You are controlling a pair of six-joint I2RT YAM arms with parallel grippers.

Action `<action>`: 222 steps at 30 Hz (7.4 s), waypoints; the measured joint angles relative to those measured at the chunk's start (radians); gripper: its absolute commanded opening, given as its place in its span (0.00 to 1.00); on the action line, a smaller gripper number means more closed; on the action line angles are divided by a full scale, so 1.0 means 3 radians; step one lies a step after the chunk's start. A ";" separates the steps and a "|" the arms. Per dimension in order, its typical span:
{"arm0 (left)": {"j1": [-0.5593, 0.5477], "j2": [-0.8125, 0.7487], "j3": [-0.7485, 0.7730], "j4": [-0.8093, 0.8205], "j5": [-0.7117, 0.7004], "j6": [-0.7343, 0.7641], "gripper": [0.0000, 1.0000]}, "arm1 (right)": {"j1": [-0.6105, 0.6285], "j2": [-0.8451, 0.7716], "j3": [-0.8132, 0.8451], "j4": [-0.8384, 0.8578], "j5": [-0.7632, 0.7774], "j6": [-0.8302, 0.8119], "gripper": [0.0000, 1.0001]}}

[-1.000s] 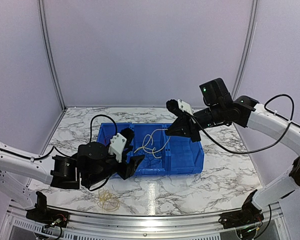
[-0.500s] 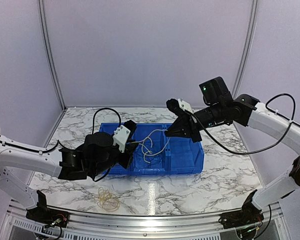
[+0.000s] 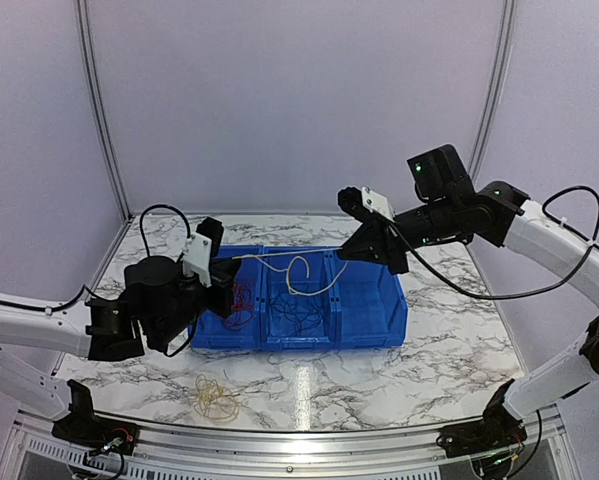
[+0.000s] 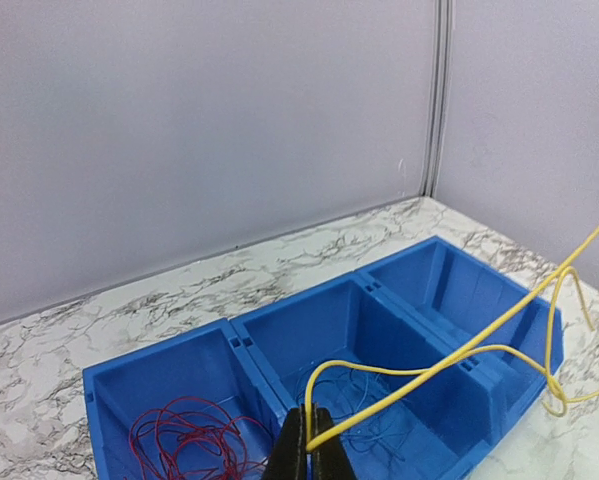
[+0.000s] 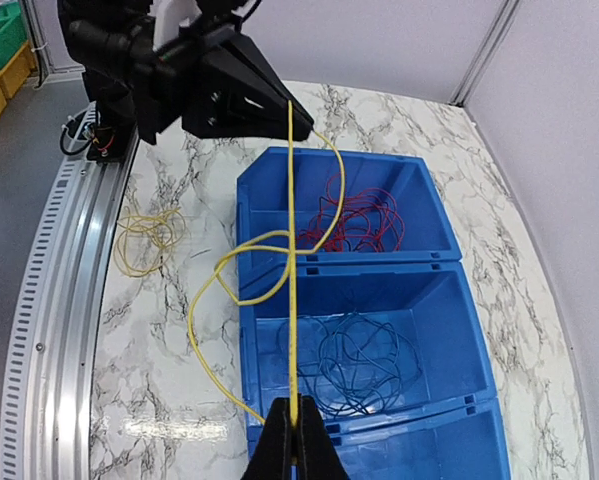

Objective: Untangle the cables

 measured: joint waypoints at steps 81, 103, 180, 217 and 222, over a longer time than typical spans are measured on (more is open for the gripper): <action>0.0112 0.2653 0.2764 -0.0409 0.0762 -0.1255 0.02 | -0.1108 -0.0895 -0.2063 0.1436 0.1424 0.0310 0.62; 0.0135 0.2164 0.2511 -0.1303 0.0978 -0.1076 0.53 | -0.1175 -0.1062 -0.2110 0.1645 0.1395 0.0366 0.61; -0.0509 0.0184 0.2455 -0.3981 0.0402 -0.1400 0.00 | 0.0146 -0.0011 0.0100 0.0801 -0.0041 0.0156 0.65; -0.0456 -0.0256 0.1834 -0.2939 0.0501 -0.1364 0.56 | 0.0966 0.0710 0.0356 0.1048 0.0554 0.0121 0.00; -0.0451 -0.0690 0.1011 -0.2516 0.0425 -0.1221 0.59 | 0.0853 0.0706 0.0629 0.0956 0.0498 0.0210 0.00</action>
